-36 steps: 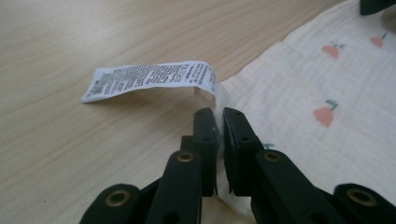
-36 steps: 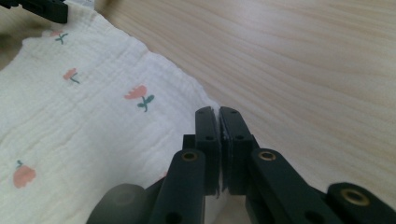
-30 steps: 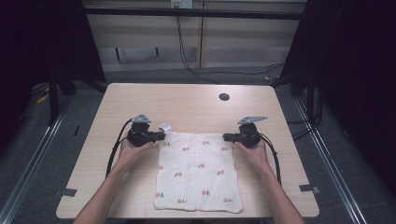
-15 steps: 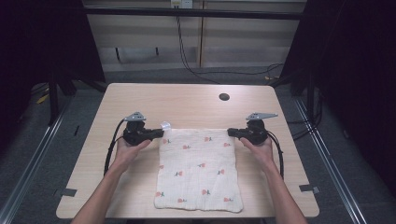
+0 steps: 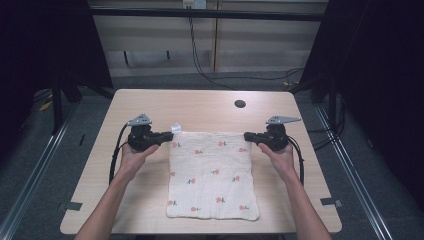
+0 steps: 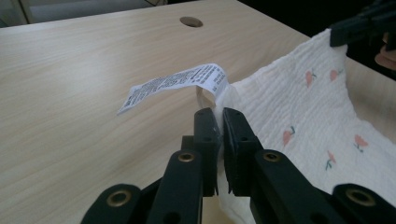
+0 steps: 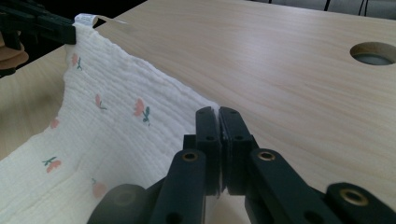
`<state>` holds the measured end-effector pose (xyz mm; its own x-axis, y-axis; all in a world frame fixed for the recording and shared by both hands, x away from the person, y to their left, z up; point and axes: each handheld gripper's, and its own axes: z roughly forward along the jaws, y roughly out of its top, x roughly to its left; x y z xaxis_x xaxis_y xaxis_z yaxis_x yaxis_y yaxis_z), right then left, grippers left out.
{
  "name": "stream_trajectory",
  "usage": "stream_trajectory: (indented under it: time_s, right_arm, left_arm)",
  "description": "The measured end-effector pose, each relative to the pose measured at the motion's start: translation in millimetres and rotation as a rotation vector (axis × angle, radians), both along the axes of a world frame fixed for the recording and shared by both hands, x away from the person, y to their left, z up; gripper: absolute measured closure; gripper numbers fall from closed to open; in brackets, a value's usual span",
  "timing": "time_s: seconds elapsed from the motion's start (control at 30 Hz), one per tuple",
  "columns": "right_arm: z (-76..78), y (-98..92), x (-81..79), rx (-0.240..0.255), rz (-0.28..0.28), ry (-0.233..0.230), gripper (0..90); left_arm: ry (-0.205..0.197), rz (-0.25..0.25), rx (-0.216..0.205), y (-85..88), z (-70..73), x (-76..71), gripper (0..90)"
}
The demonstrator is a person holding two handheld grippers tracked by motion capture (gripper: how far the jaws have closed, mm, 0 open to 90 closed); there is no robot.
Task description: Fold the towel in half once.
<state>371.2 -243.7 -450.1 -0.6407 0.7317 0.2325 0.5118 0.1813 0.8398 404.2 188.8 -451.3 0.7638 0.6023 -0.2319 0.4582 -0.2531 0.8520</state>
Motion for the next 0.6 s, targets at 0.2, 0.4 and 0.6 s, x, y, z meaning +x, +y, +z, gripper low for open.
stream_trajectory:
  time_s: [0.2,0.4,0.6]
  right_arm:
    - [3.3,3.9,15.6,-0.043,-0.017,0.019,87.3]
    - [12.1,7.4,24.0,-0.042,-0.019,0.009,87.4]
    - [23.4,9.4,22.7,-0.036,-0.012,-0.017,87.4]
  left_arm:
    - [0.011,-0.004,0.03,-10.1,-5.7,9.1,85.1]
    - [-0.011,0.009,0.033,-9.3,6.2,11.5,85.0]
    - [-0.035,-0.012,0.021,-7.7,19.9,7.1,85.0]
